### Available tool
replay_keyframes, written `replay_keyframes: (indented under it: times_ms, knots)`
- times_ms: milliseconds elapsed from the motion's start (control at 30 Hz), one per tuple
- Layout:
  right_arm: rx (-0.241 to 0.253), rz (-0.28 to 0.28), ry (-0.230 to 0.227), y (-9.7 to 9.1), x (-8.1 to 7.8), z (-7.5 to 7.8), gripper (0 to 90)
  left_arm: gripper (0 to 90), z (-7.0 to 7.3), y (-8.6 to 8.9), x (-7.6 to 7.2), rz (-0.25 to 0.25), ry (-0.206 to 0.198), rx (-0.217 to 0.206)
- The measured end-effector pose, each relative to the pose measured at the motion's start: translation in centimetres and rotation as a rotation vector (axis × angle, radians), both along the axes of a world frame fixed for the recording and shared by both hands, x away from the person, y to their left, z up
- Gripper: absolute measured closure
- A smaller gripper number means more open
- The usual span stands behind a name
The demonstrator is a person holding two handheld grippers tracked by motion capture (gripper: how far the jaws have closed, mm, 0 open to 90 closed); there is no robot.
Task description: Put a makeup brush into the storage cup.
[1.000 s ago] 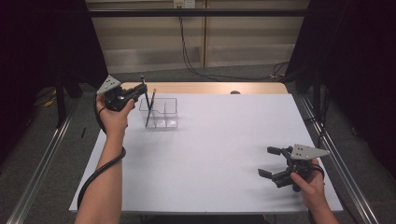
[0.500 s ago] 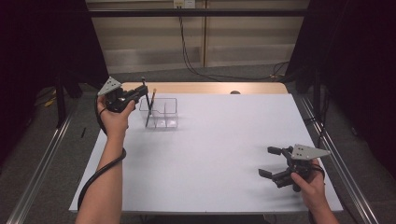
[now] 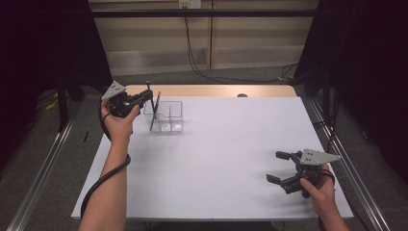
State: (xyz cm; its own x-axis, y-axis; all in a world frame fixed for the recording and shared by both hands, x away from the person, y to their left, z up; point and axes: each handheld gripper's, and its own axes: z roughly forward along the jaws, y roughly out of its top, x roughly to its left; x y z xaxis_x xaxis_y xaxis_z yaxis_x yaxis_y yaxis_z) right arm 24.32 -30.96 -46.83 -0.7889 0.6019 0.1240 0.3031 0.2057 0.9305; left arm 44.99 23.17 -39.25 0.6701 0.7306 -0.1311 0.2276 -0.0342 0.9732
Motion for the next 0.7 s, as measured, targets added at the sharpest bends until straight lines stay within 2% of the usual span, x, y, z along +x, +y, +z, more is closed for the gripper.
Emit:
replay_keyframes:
  times_ms: [300, 367, 400, 500, 533, 567, 633, 700]
  knots:
    - [0.000, 0.002, -0.002, -0.01, -0.01, 0.01, 3.1, 82.2, -0.09, -0.06, 0.03, -0.003, 0.001, -0.007]
    - [0.000, 0.000, -0.002, -0.02, -0.02, 0.01, 3.1, 73.8, -0.04, -0.11, 0.04, -0.005, -0.006, -0.023]
    - [0.001, 0.002, -0.001, -0.01, -0.02, 0.01, 3.1, 71.7, -0.04, -0.09, 0.03, -0.008, -0.007, -0.012]
    - [-0.001, 0.002, -0.001, 0.01, -0.03, 0.01, 3.1, 62.0, -0.16, -0.07, 0.04, -0.020, 0.008, -0.022]
    - [-0.002, 0.002, 0.001, 0.02, -0.03, 0.01, 3.1, 56.8, -0.16, -0.07, 0.04, -0.020, 0.008, -0.022]
    - [-0.002, 0.003, 0.000, 0.04, -0.02, 0.00, 3.1, 50.0, -0.21, -0.09, 0.01, -0.018, 0.002, -0.044]
    - [-0.004, 0.005, 0.000, 0.08, -0.02, 0.01, 3.1, 42.7, -0.19, -0.06, -0.03, -0.016, -0.005, -0.042]
    - [-0.003, 0.005, -0.001, 0.11, -0.01, 0.01, 3.1, 31.6, -0.15, -0.03, -0.08, -0.008, -0.003, -0.046]
